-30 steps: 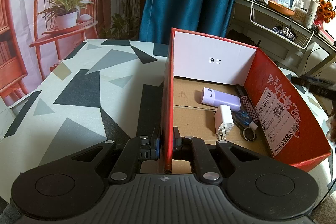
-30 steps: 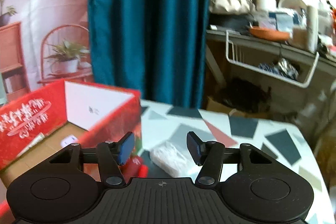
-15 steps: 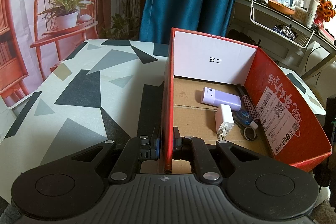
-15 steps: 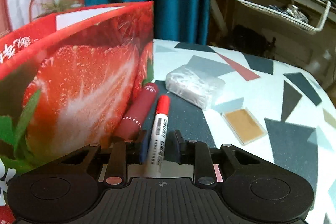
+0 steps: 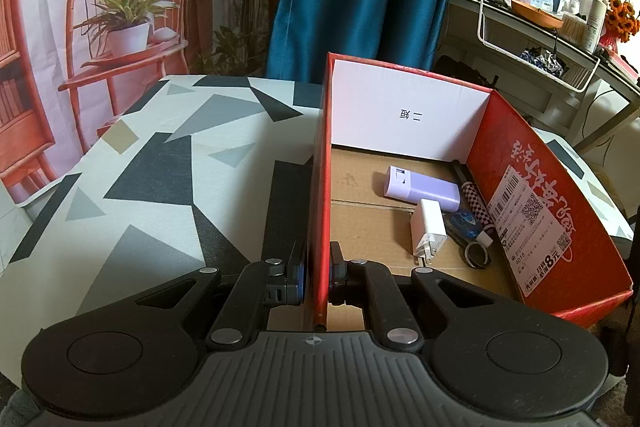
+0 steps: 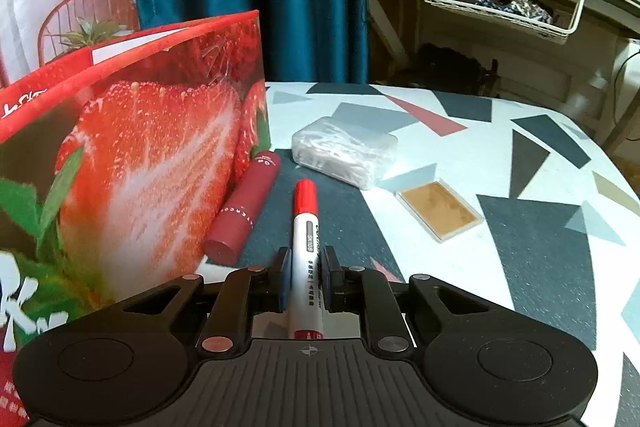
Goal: Organize rigid objects
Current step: 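Reach the right tool to the red-capped white marker and grasp it, then lift the white marker and drop it into the red box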
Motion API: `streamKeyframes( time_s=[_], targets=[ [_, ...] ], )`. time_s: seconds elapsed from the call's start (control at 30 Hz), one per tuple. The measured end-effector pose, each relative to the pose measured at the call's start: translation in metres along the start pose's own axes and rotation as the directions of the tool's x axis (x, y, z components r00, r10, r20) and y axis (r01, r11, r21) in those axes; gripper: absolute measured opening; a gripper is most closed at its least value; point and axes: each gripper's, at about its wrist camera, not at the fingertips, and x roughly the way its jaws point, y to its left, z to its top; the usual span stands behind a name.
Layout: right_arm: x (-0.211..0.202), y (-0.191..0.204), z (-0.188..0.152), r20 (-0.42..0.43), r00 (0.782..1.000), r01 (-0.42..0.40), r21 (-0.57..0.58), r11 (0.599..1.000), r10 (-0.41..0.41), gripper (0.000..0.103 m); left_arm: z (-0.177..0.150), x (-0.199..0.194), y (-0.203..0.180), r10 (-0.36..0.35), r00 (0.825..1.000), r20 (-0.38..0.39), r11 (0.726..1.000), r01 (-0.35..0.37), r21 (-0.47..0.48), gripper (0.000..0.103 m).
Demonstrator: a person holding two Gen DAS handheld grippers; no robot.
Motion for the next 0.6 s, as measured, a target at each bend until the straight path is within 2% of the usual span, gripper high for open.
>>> streamKeyframes(
  time_s=[0.6],
  targets=[
    [-0.0067,0.0062,-0.0065,0.012,1.0,-0.024,-0.027,0.999,0.024,0.015,0.0007,0.0007,0.0015,-0.003,1.0,0.0,1.0,0.003,-0.01,0.011]
  ],
)
